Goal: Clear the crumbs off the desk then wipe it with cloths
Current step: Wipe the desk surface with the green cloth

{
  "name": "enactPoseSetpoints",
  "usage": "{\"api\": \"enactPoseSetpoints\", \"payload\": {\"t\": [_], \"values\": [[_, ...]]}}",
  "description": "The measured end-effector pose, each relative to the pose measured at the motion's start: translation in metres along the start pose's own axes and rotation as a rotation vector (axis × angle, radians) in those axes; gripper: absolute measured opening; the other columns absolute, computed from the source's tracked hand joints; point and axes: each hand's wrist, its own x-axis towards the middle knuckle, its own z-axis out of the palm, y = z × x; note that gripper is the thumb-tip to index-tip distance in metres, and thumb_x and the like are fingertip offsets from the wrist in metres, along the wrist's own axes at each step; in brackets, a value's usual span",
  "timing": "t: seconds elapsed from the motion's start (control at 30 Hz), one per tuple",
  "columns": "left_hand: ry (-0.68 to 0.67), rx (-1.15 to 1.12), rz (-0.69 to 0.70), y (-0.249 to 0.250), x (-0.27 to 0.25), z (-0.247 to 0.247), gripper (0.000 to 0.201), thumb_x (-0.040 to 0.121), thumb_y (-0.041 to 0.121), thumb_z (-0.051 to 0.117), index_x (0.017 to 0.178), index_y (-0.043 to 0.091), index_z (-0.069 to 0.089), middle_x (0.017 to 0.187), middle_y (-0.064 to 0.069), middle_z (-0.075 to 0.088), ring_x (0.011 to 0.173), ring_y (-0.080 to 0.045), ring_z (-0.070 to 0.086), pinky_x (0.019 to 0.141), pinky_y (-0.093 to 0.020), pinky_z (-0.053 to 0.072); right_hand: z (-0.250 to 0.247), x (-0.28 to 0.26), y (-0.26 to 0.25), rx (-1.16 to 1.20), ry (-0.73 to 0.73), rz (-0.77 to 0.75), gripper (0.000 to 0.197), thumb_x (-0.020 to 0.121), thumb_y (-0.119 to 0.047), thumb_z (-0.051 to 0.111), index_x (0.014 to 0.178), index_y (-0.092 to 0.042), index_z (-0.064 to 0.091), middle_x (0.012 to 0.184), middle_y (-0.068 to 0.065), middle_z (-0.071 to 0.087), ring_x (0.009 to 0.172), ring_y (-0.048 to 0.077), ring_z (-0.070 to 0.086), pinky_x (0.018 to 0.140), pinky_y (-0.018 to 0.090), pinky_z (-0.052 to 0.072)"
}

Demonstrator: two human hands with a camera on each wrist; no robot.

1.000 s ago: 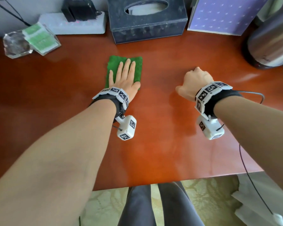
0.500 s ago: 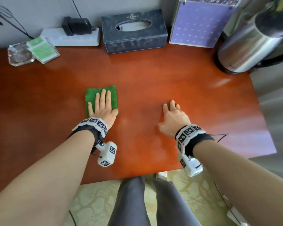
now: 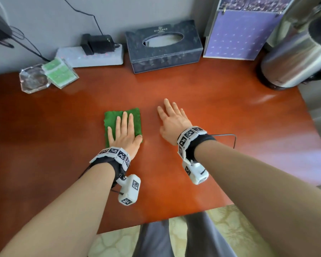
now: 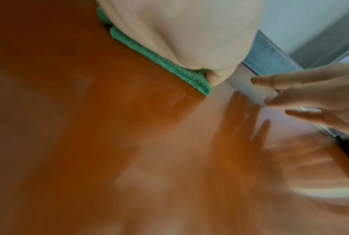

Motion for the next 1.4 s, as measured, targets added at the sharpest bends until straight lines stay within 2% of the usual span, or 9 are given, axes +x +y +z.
{"api": "enactPoseSetpoints", "payload": {"t": [0.1,0.23,0.37,0.57,0.77,1.1,1.4], "values": [[-0.001,0.013,0.018,-0.017,0.041,-0.023,0.076,0.099,0.036,0.033,0.155,0.027,-0.019,0.161,0.009,-0.026,0.149,-0.013,-0.022,0.121,-0.05,-0.008,-0.006,0.037,-0.021,0.003,0.011,0.033,0.071,0.097,-0.026,0.041,0.157,-0.019,0.004,0.164,0.007,-0.013,0.151,0.032,-0.004,0.123,0.048,0.005],[0.036,0.01,0.04,-0.03,0.085,-0.045,0.078,0.097,0.035,0.036,0.156,0.028,-0.014,0.162,0.009,-0.022,0.15,-0.013,-0.019,0.12,-0.049,-0.009,-0.008,0.068,-0.036,-0.032,0.008,0.064,0.069,0.098,-0.028,0.041,0.157,-0.014,0.007,0.163,0.013,-0.007,0.15,0.037,-0.001,0.122,0.05,0.009],[0.048,-0.003,0.062,-0.031,0.126,-0.064,0.078,0.096,0.034,0.036,0.157,0.027,-0.012,0.163,0.009,-0.02,0.15,-0.013,-0.018,0.12,-0.05,-0.009,-0.005,0.075,-0.045,-0.06,0.021,0.098,0.07,0.097,-0.027,0.043,0.156,-0.008,0.009,0.162,0.021,0.0,0.148,0.044,0.003,0.12,0.056,0.012],[0.085,-0.017,0.122,-0.032,0.182,-0.091,0.078,0.093,0.033,0.038,0.158,0.028,-0.005,0.165,0.008,-0.01,0.151,-0.013,-0.012,0.121,-0.051,-0.007,0.0,0.078,-0.056,-0.119,0.014,0.144,0.082,0.093,-0.029,0.05,0.155,-0.001,0.005,0.159,0.029,-0.001,0.146,0.05,0.001,0.116,0.063,0.012],[0.128,0.001,0.147,-0.035,0.181,-0.088,0.079,0.092,0.033,0.039,0.158,0.027,-0.003,0.165,0.007,-0.007,0.151,-0.013,-0.01,0.121,-0.051,-0.005,0.001,0.08,-0.06,-0.126,0.031,0.161,0.08,0.093,-0.027,0.048,0.154,0.001,0.006,0.159,0.03,0.001,0.145,0.052,0.002,0.115,0.065,0.013],[0.149,0.062,0.188,-0.034,0.137,-0.065,0.077,0.096,0.039,0.038,0.158,0.026,-0.007,0.165,0.009,-0.013,0.151,-0.014,-0.013,0.121,-0.05,-0.005,-0.004,0.076,-0.058,-0.106,0.018,0.145,0.084,0.091,-0.028,0.051,0.155,-0.001,0.004,0.159,0.029,-0.001,0.146,0.05,0.002,0.116,0.063,0.012],[0.166,0.026,0.141,-0.029,0.14,-0.065,0.077,0.094,0.037,0.036,0.158,0.027,-0.005,0.165,0.01,-0.012,0.151,-0.014,-0.012,0.121,-0.05,-0.006,-0.005,0.076,-0.056,-0.112,-0.001,0.145,0.085,0.092,-0.029,0.053,0.155,-0.002,0.004,0.16,0.027,-0.002,0.147,0.048,0.001,0.117,0.062,0.012]]}}
